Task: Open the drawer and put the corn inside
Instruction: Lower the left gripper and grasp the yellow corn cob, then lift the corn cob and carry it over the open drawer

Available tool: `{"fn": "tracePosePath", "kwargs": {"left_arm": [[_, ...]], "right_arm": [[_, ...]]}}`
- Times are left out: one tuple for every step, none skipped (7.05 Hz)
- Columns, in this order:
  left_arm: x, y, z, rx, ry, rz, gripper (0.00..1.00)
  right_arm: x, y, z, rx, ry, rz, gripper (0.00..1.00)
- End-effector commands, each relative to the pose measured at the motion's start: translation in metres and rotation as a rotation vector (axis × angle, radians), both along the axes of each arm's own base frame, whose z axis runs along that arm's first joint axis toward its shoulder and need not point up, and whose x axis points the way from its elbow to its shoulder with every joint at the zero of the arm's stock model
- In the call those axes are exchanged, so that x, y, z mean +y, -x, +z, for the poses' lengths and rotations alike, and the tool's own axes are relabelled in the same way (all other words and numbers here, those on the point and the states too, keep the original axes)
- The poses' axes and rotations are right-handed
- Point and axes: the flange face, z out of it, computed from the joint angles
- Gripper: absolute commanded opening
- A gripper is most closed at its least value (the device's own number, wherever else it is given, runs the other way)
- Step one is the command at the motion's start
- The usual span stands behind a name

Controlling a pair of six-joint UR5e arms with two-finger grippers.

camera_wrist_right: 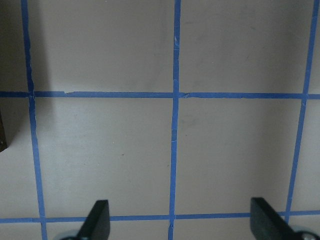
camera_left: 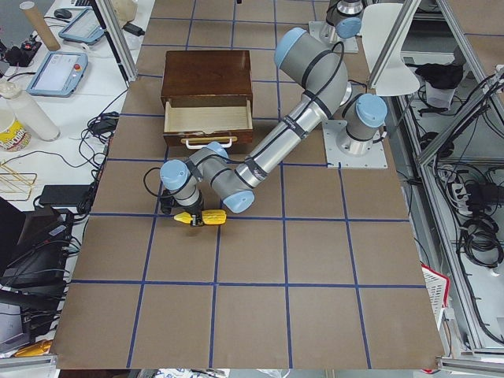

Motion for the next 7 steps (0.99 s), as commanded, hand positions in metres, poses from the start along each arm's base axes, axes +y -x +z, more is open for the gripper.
{"fn": "tracePosePath", "kwargs": {"left_arm": [[0.001,0.001,0.03,-0.02,0.028,-0.004,0.0],[-0.001,0.014,0.046,-0.005,0.019,-0.018,0.0],[0.0,0.028,0.076,0.009,0.014,-0.03,0.0],[-0.008,0.05,0.102,0.021,0.026,-0.057,0.0],[-0.016,0.065,0.123,0.002,0.052,-0.079,0.0],[-0.018,0.085,0.144,-0.004,0.063,-0.1,0.0],[-0.016,0.108,0.17,-0.007,0.072,-0.122,0.0]], "right_arm": [[0.0,0.0,0.0,0.0,-0.001,0.0,1.0],[0.0,0.0,0.001,-0.002,0.001,0.0,1.0],[0.0,0.0,0.0,-0.001,-0.001,0.0,1.0],[0.0,0.0,0.0,-0.001,-0.001,0.0,1.0],[0.0,0.0,0.001,-0.002,0.001,0.0,1.0],[0.0,0.0,0.001,-0.002,0.001,0.0,1.0],[0.0,0.0,0.001,-0.002,0.001,0.0,1.0]]}}
